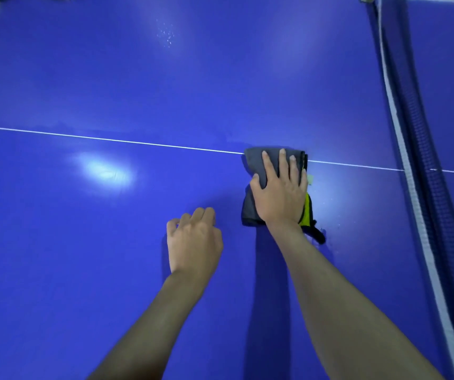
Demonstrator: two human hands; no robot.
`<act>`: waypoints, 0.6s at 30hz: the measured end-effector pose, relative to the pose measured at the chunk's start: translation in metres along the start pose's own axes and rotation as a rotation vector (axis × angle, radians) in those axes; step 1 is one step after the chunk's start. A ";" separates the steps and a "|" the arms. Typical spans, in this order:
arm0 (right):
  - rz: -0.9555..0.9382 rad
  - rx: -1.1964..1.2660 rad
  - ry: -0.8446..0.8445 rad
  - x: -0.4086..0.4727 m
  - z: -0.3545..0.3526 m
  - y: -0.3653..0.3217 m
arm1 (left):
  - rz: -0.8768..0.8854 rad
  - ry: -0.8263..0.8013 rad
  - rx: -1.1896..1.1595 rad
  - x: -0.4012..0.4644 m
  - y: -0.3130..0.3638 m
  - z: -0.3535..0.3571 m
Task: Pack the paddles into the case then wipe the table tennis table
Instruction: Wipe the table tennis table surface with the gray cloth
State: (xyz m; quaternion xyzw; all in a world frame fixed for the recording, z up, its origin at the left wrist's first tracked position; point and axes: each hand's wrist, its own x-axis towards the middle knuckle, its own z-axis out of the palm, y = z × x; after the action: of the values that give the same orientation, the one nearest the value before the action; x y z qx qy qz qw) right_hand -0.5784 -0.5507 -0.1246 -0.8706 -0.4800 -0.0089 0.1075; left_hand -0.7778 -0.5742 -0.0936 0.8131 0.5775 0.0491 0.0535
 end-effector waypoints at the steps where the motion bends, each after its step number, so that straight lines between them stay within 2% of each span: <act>1: 0.001 -0.004 0.008 -0.012 -0.002 0.002 | -0.010 -0.079 -0.005 0.004 0.001 -0.004; 4: 0.009 -0.015 0.013 -0.058 -0.008 0.010 | -0.041 -0.254 0.002 0.010 0.005 -0.021; 6: 0.028 -0.037 -0.007 -0.090 -0.013 0.015 | -0.024 -0.300 0.040 0.007 0.009 -0.031; 9: 0.063 -0.051 -0.031 -0.142 -0.023 0.019 | 0.038 -0.326 0.048 -0.010 0.011 -0.041; 18: 0.142 -0.050 -0.055 -0.310 -0.047 0.033 | 0.245 -0.258 -0.004 -0.079 0.020 -0.037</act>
State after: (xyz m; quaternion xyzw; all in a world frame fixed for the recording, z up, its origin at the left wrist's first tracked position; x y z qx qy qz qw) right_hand -0.7135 -0.8350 -0.1213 -0.9048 -0.4194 0.0109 0.0729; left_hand -0.7900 -0.6547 -0.0554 0.8770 0.4622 -0.0483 0.1226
